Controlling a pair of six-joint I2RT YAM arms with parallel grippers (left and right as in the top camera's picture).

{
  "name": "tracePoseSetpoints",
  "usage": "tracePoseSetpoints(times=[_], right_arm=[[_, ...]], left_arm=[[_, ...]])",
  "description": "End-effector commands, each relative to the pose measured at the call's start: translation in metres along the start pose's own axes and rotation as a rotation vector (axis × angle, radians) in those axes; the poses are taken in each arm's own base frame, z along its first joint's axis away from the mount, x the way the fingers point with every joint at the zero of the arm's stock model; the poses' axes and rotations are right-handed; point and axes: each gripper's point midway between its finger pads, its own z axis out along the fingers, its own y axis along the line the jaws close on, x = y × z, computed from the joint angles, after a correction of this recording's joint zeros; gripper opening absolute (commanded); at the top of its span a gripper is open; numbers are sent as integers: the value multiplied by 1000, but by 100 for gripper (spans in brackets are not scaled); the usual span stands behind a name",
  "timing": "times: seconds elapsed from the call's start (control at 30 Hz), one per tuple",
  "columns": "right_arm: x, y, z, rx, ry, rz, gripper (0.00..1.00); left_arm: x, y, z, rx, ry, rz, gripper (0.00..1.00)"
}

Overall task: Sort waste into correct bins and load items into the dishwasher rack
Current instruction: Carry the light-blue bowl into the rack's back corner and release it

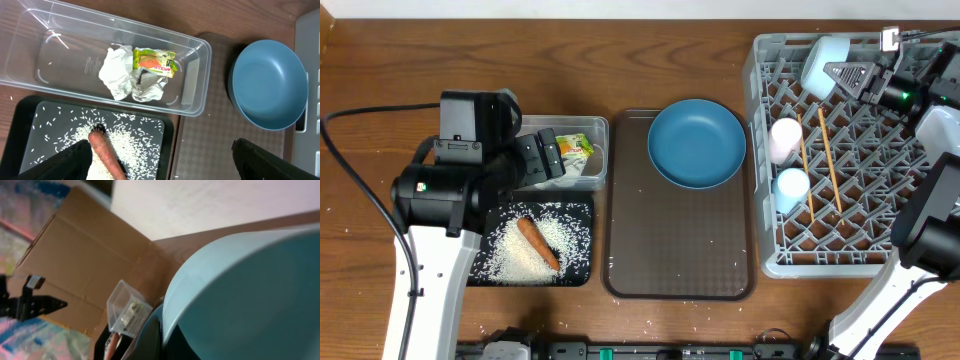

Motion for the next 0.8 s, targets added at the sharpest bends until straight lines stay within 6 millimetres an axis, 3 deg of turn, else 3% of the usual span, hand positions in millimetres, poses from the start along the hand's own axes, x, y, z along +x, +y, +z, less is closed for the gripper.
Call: tracePoseSetpoints(times=[0.0, 0.27, 0.4, 0.77], right_arm=[[1, -27, -22, 97, -45, 62, 1], [9, -58, -47, 264, -82, 198, 1], [23, -78, -60, 391, -82, 308, 8], [18, -74, -104, 440, -150, 369, 35]], left_arm=[[1, 2, 1, -9, 2, 2, 92], [1, 2, 1, -9, 2, 2, 92], [1, 2, 1, -9, 2, 2, 92], [1, 2, 1, -9, 2, 2, 92]])
